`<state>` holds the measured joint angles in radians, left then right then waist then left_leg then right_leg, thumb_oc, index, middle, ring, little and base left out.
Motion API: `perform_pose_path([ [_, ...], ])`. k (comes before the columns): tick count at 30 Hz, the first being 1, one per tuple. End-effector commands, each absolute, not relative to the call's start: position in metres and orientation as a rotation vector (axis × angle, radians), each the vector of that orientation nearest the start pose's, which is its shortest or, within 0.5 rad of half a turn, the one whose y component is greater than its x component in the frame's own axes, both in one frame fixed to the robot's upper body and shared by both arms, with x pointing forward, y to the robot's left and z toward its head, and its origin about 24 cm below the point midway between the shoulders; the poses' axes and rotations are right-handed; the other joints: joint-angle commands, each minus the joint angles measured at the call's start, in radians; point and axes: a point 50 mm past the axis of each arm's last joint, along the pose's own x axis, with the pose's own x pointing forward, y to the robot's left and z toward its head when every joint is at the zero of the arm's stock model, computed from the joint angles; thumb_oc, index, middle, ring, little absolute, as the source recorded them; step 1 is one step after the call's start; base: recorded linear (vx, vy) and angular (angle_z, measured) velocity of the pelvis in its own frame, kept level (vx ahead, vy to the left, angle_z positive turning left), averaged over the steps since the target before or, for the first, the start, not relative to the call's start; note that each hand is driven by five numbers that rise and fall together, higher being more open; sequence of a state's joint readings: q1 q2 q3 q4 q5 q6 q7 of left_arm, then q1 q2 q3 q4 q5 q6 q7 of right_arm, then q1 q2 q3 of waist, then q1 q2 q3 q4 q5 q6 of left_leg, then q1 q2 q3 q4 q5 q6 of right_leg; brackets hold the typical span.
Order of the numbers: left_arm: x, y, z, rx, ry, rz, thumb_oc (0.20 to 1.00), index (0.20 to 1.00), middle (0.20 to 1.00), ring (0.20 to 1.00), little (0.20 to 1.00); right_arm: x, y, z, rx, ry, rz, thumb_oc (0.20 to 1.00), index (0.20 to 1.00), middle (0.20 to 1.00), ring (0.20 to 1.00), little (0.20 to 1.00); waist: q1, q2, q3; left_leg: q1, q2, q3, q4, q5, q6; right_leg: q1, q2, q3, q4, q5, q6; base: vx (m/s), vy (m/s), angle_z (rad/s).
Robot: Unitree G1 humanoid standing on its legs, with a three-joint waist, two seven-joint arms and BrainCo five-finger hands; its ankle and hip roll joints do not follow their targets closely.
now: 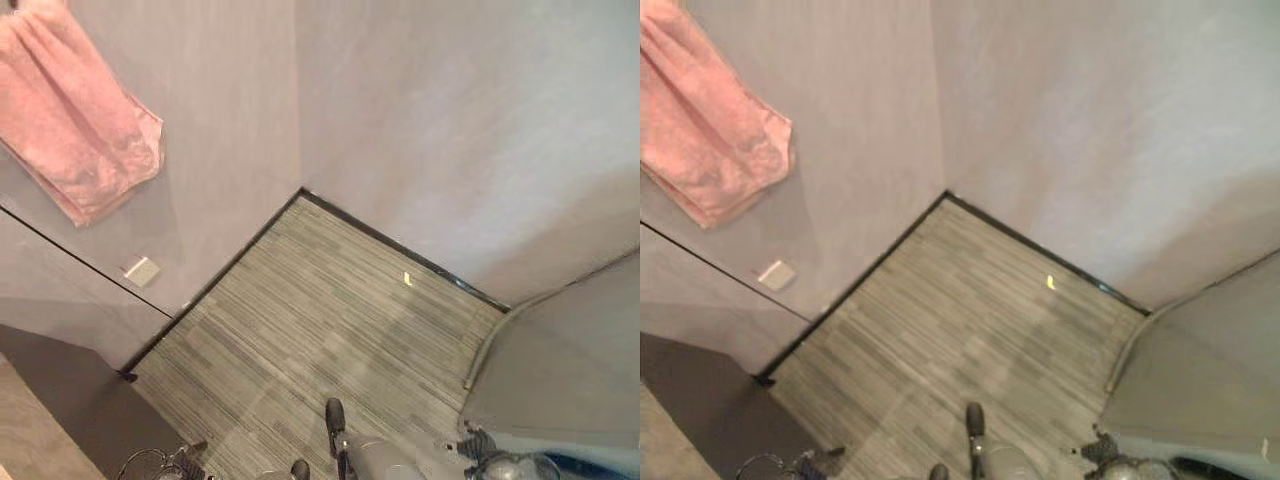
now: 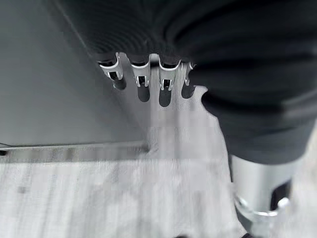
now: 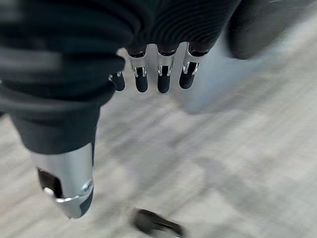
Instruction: Put brush and paste in cup on sink, flatten towel.
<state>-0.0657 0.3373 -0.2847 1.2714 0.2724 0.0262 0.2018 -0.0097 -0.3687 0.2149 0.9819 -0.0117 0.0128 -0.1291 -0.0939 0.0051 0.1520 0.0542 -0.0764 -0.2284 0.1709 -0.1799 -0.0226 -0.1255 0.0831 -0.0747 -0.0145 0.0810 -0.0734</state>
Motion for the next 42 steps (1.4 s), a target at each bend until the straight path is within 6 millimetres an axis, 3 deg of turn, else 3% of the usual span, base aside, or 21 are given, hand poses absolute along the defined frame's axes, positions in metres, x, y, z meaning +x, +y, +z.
perform_pose_path([
  [1,0.121,0.275,-0.141,0.814,1.132,0.042,1.0,1.0,1.0,1.0,1.0,0.154,-0.284,-0.106,-0.522,0.849,-0.162,1.0,1.0,1.0,1.0,1.0,-0.004,0.001,0.006,0.02,-0.006,0.099,0.083,0.2,-0.084,-0.07,0.002,0.018,0.139,-0.07,0.161,0.19,-0.104,0.42],
  [3,0.131,0.275,-0.136,0.801,1.084,0.073,1.0,1.0,1.0,1.0,1.0,0.157,-0.287,-0.098,-0.563,0.803,-0.154,1.0,1.0,1.0,1.0,1.0,-0.001,-0.024,0.021,-0.07,0.012,0.17,0.23,0.263,-0.117,-0.032,-0.022,0.009,0.124,-0.076,0.153,0.13,-0.115,0.22],
  [6,0.143,0.275,-0.131,0.785,1.028,0.104,1.0,1.0,1.0,1.0,1.0,0.151,-0.291,-0.097,-0.594,0.81,-0.146,1.0,1.0,1.0,1.0,1.0,0.011,-0.053,0.044,-0.172,0.044,0.273,0.365,0.265,-0.096,0.013,-0.041,-0.002,0.114,-0.095,0.137,0.1,-0.14,0.13],
  [7,0.143,0.275,-0.131,0.785,1.029,0.104,1.0,1.0,1.0,1.0,1.0,0.15,-0.291,-0.097,-0.594,0.81,-0.146,1.0,1.0,1.0,1.0,1.0,0.012,-0.051,0.044,-0.175,0.046,0.273,0.37,0.261,-0.096,0.012,-0.039,-0.002,0.115,-0.095,0.137,0.07,-0.071,0.19],
  [9,0.151,0.273,-0.128,0.788,0.997,0.106,1.0,1.0,1.0,1.0,1.0,0.146,-0.29,-0.1,-0.637,0.831,-0.123,1.0,1.0,1.0,1.0,1.0,0.022,-0.062,0.046,-0.273,0.112,0.403,0.277,0.185,-0.05,0.058,-0.062,-0.036,0.099,-0.126,0.142,0.2,-0.047,0.34],
  [10,0.152,0.275,-0.127,0.788,0.992,0.115,1.0,1.0,1.0,1.0,1.0,0.147,-0.29,-0.1,-0.658,0.831,-0.113,1.0,1.0,1.0,1.0,1.0,0.035,-0.062,0.044,-0.312,0.101,0.408,0.198,0.161,-0.036,0.072,-0.064,-0.041,0.091,-0.133,0.15,0.21,-0.003,0.47],
  [12,0.15,0.276,-0.127,0.786,0.999,0.123,1.0,1.0,1.0,1.0,1.0,0.147,-0.289,-0.102,-0.661,0.835,-0.106,1.0,1.0,1.0,1.0,1.0,0.042,-0.066,0.04,-0.337,0.103,0.401,0.14,0.172,-0.033,0.082,-0.066,-0.038,0.085,-0.138,0.153,0.18,0.046,0.38],
  [14,0.15,0.279,-0.126,0.776,1.001,0.153,1.0,1.0,1.0,1.0,1.0,0.14,-0.288,-0.108,-0.695,0.879,-0.095,1.0,1.0,1.0,1.0,1.0,0.058,-0.048,0.041,-0.363,0.179,0.44,-0.084,0.331,-0.077,0.136,-0.051,-0.044,0.073,-0.17,0.153,0.38,0.114,-0.1],
  [16,0.152,0.281,-0.124,0.765,0.984,0.17,1.0,1.0,1.0,1.0,1.0,0.134,-0.288,-0.112,-0.675,0.908,-0.114,1.0,1.0,1.0,1.0,1.0,0.053,-0.042,0.036,-0.356,0.238,0.525,-0.18,0.371,-0.09,0.166,-0.059,-0.056,0.069,-0.184,0.163,0.29,0.123,-0.03],
  [18,0.14,0.285,-0.127,0.741,1.021,0.199,1.0,1.0,1.0,1.0,1.0,0.13,-0.285,-0.117,-0.612,0.931,-0.139,1.0,1.0,1.0,1.0,1.0,0.067,-0.036,0.015,-0.322,0.238,0.495,-0.18,0.387,-0.09,0.212,-0.068,-0.028,0.07,-0.207,0.175,0.42,0.278,0.13],
  [22,0.129,0.285,-0.132,0.721,1.058,0.204,1.0,1.0,1.0,1.0,1.0,0.123,-0.281,-0.124,-0.568,0.971,-0.154,1.0,1.0,1.0,1.0,1.0,0.077,-0.04,-0.01,-0.329,0.211,0.472,-0.118,0.355,-0.071,0.234,-0.111,-0.003,0.096,-0.221,0.192,0.32,0.284,-0.44],
  [23,0.124,0.288,-0.133,0.681,1.075,0.248,1.0,1.0,1.0,1.0,1.0,0.121,-0.276,-0.128,-0.554,0.991,-0.149,1.0,1.0,1.0,1.0,1.0,0.081,-0.054,-0.022,-0.323,0.184,0.493,-0.082,0.311,-0.047,0.236,-0.156,0.0,0.141,-0.199,0.218,0.26,0.295,-0.22],
  [26,0.124,0.29,-0.131,0.639,1.068,0.298,1.0,1.0,1.0,1.0,1.0,0.122,-0.268,-0.131,-0.544,0.996,-0.125,1.0,1.0,1.0,1.0,1.0,0.086,-0.059,-0.032,-0.305,0.165,0.497,-0.082,0.283,-0.028,0.204,-0.179,0.004,0.216,-0.161,0.235,0.19,0.29,-0.12],
  [27,0.128,0.292,-0.129,0.629,1.052,0.318,1.0,1.0,1.0,1.0,1.0,0.126,-0.258,-0.133,-0.53,0.991,-0.092,1.0,1.0,1.0,1.0,1.0,0.087,-0.059,-0.031,-0.277,0.129,0.487,-0.086,0.249,0.004,0.146,-0.215,0.008,0.362,-0.064,0.247,0.1,0.307,-0.09],
  [28,0.13,0.293,-0.128,0.633,1.049,0.321,1.0,1.0,1.0,1.0,1.0,0.128,-0.256,-0.133,-0.53,0.987,-0.083,1.0,1.0,1.0,1.0,1.0,0.085,-0.054,-0.023,-0.261,0.127,0.484,-0.093,0.244,0.011,0.115,-0.217,0.003,0.414,-0.051,0.24,0.14,0.406,0.03],
  [30,0.133,0.299,-0.124,0.674,1.04,0.323,1.0,1.0,1.0,1.0,1.0,0.138,-0.247,-0.132,-0.515,0.954,-0.069,1.0,1.0,1.0,1.0,1.0,0.073,-0.035,-0.001,-0.202,0.12,0.476,-0.131,0.231,0.025,0.042,-0.207,-0.043,0.509,-0.034,0.225,0.18,0.336,0.18],
  [31,0.136,0.301,-0.122,0.696,1.028,0.316,1.0,1.0,1.0,1.0,1.0,0.139,-0.244,-0.133,-0.499,0.95,-0.068,1.0,1.0,1.0,1.0,1.0,0.057,-0.032,0.0,-0.185,0.108,0.457,-0.154,0.236,0.022,0.018,-0.157,-0.024,0.497,-0.068,0.22,0.41,0.315,0.23],
  [32,0.144,0.297,-0.119,0.691,0.978,0.316,1.0,1.0,1.0,1.0,1.0,0.14,-0.241,-0.133,-0.487,0.943,-0.078,1.0,1.0,1.0,1.0,1.0,0.043,-0.022,-0.008,-0.142,0.098,0.435,-0.183,0.235,0.016,-0.001,-0.137,-0.051,0.406,-0.114,0.215,0.36,0.172,0.22],
  [34,0.152,0.291,-0.117,0.694,0.939,0.288,1.0,1.0,1.0,1.0,1.0,0.141,-0.241,-0.132,-0.485,0.938,-0.08,1.0,1.0,1.0,1.0,1.0,0.034,-0.024,-0.005,-0.128,0.082,0.398,-0.187,0.23,0.016,-0.01,-0.096,0.003,0.363,-0.147,0.21,0.25,0.074,0.59],
  [39,0.163,0.277,-0.117,0.715,0.894,0.201,1.0,1.0,1.0,1.0,1.0,0.149,-0.247,-0.124,-0.523,0.892,-0.074,1.0,1.0,1.0,1.0,1.0,0.013,-0.037,0.0,-0.104,0.054,0.318,-0.188,0.214,0.013,-0.059,-0.048,0.122,0.239,-0.106,0.205,0.16,-0.03,0.9],
  [42,0.16,0.273,-0.119,0.727,0.897,0.167,1.0,1.0,1.0,1.0,1.0,0.153,-0.251,-0.117,-0.537,0.845,-0.068,1.0,1.0,1.0,1.0,1.0,0.007,-0.05,0.007,-0.1,0.04,0.282,-0.169,0.199,0.012,-0.046,-0.053,0.099,0.211,-0.088,0.202,0.09,-0.08,0.9],
])
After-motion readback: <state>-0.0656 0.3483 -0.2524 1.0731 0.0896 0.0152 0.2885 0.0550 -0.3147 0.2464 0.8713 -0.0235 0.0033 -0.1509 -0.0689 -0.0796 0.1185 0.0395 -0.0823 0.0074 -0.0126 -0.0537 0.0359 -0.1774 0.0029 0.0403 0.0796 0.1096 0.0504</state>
